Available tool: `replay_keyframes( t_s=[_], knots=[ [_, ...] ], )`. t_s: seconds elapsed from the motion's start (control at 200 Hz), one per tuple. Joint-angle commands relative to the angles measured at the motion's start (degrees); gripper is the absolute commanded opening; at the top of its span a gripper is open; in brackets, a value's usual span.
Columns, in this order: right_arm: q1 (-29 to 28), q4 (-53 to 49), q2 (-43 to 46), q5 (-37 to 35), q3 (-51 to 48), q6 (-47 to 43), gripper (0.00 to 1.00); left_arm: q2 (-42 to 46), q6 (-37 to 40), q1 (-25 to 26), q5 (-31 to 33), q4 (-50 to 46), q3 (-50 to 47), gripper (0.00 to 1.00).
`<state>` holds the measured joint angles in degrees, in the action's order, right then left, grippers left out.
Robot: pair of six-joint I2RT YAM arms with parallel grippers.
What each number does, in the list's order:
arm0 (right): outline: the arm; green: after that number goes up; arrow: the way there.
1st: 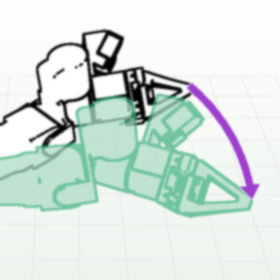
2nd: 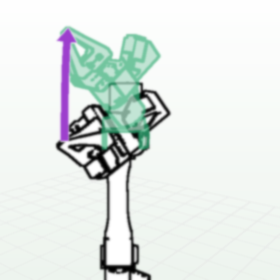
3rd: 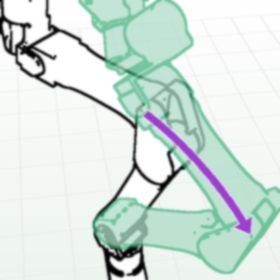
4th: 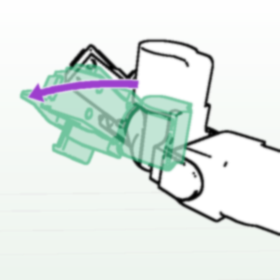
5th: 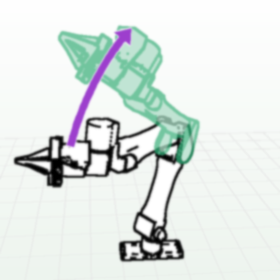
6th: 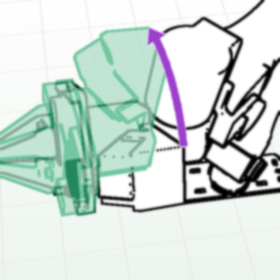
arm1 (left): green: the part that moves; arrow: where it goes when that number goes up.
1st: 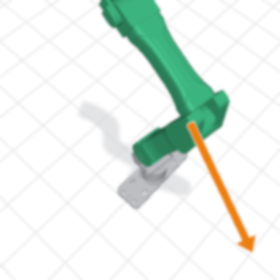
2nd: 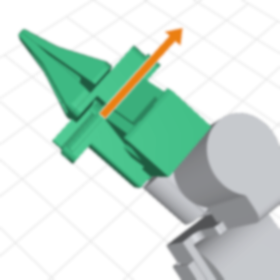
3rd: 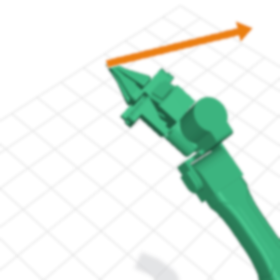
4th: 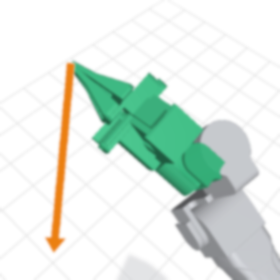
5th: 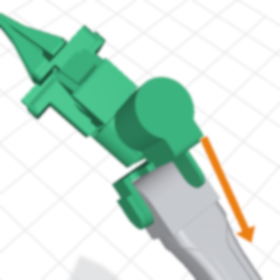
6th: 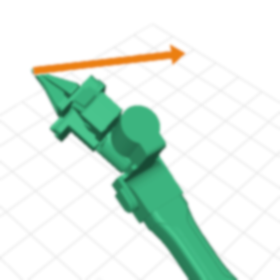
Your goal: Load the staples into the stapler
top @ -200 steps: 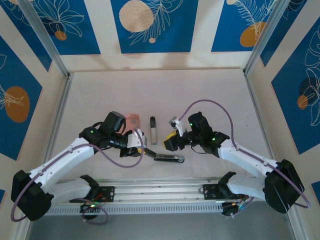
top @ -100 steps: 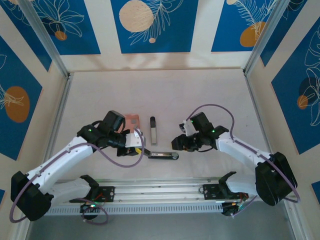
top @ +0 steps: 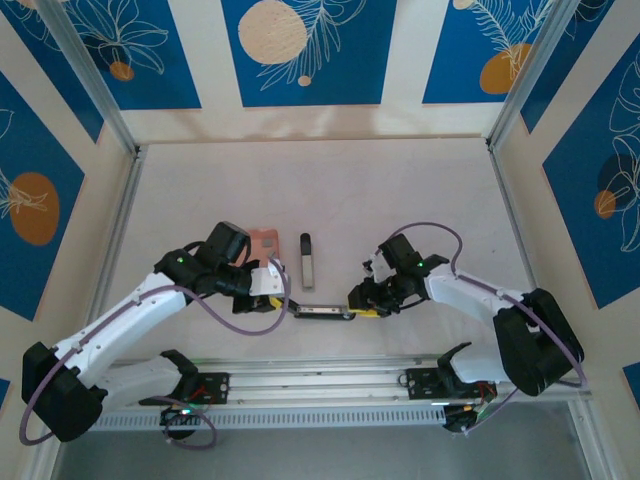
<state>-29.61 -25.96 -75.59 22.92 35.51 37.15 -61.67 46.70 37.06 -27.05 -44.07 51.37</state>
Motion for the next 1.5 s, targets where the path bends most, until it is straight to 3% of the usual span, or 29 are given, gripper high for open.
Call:
replay_keyframes(
  t_s=[0.0,0.75,1.075,1.496],
  knots=[
    [0.2,1.4,-1.7,1.8,-0.6,1.4,0.38,0.3,1.2,0.6,-1.4,0.2,2.1,0.17],
    [-2.4,7.0,-8.7,-0.1,-1.6,3.1,0.26,-1.4,-1.5,1.6,-0.8,1.2,3.4,0.16],
    [-5.6,10.8,-10.5,-0.2,-1.5,5.1,0.23,-7.1,-8.2,9.0,2.4,8.2,8.1,0.14],
    [-7.4,17.6,-12.3,2.0,-1.4,5.7,0.22,-24.0,-19.4,18.6,5.5,25.6,12.1,0.07]
  ],
)
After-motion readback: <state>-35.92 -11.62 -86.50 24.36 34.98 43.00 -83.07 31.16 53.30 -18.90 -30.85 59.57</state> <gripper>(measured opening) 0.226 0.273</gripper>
